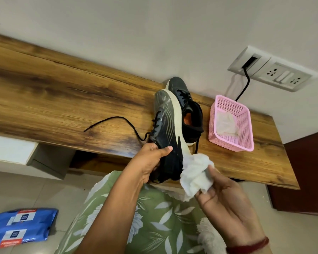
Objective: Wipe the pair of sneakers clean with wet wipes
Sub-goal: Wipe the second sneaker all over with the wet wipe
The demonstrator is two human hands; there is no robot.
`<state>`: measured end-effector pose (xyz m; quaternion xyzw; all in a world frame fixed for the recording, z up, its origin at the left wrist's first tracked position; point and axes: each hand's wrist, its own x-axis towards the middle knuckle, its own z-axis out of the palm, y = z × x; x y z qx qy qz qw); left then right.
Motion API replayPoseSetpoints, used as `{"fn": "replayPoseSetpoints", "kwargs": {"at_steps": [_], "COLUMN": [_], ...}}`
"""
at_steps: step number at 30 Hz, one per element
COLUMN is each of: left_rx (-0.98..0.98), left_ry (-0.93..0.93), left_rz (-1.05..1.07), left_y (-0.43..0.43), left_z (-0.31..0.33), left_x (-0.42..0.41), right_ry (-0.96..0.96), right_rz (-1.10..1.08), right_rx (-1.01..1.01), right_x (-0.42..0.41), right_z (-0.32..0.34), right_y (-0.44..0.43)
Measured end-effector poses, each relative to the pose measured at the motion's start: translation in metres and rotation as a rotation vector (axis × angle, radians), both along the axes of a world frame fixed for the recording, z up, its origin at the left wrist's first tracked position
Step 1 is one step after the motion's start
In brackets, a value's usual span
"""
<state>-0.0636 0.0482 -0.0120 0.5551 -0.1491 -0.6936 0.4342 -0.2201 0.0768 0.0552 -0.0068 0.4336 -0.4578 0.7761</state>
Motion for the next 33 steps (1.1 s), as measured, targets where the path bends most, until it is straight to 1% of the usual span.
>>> {"fn": "replayPoseSetpoints", "kwargs": {"at_steps": [3,4,5,6,7,9,10,11,12,13,15,17,21,23,24,26,27,28,29,30,33], "left_rx": [0.017,0.021,0.016,0.004,-0.010,-0.010,-0.013,-0.007,-0.002,0.000,0.007,0.032,0.038,0.022,0.016,0.007,0.005,0.005,0.005,0.012,0.002], "left_ry": [0.017,0.030,0.056,0.087,0.118,0.168,0.200,0.205,0.212,0.233,0.289,0.319,0.349,0.340,0.334,0.322,0.318,0.317,0.316,0.316,0.323], "left_rz": [-0.008,-0.005,0.017,0.043,0.077,0.140,0.164,0.169,0.162,0.153,0.142,0.147,0.162,0.168,0.166,0.156,0.150,0.143,0.133,0.132,0.127], "left_y": [0.001,0.000,-0.001,-0.004,-0.007,-0.010,-0.010,-0.011,-0.011,-0.011,-0.011,-0.012,-0.013,-0.013,-0.012,-0.011,-0.011,-0.010,-0.010,-0.011,-0.012], "left_z": [0.000,0.001,0.002,0.004,0.005,0.009,0.011,0.008,0.007,0.005,0.001,0.000,0.006,0.006,0.007,0.006,0.005,0.004,0.004,0.005,0.003], "left_x": [-0.002,-0.001,0.002,0.004,0.006,0.010,0.012,0.014,0.015,0.016,0.016,0.015,0.020,0.024,0.025,0.026,0.025,0.024,0.022,0.022,0.022], "right_ry": [0.210,0.313,0.457,0.657,0.896,1.461,1.701,1.879,1.983,2.043,2.097,2.106,2.111,2.064,2.017,1.930,1.915,1.927,1.952,1.992,2.084], "right_rz": [-0.002,-0.007,0.007,0.048,0.085,0.216,0.346,0.464,0.545,0.585,0.566,0.565,0.685,0.689,0.623,0.374,0.268,0.209,0.204,0.252,0.510], "right_rx": [-0.147,-0.204,-0.294,-0.425,-0.582,-1.001,-1.240,-1.463,-1.609,-1.664,-1.699,-1.736,-1.784,-1.801,-1.794,-1.743,-1.709,-1.685,-1.676,-1.670,-1.689], "right_x": [-0.006,-0.007,-0.006,-0.003,0.000,0.003,0.004,0.003,0.003,0.003,-0.001,-0.009,-0.025,-0.024,-0.020,-0.008,-0.001,0.004,0.007,0.010,0.002], "right_z": [0.001,-0.002,-0.005,-0.008,-0.013,-0.027,-0.035,-0.044,-0.049,-0.051,-0.057,-0.064,-0.079,-0.078,-0.071,-0.049,-0.038,-0.031,-0.028,-0.031,-0.060], "right_y": [-0.004,-0.006,-0.008,-0.010,-0.013,-0.021,-0.024,-0.025,-0.025,-0.025,-0.021,-0.017,-0.003,0.006,0.009,0.009,0.005,-0.001,-0.009,-0.015,-0.016]}}
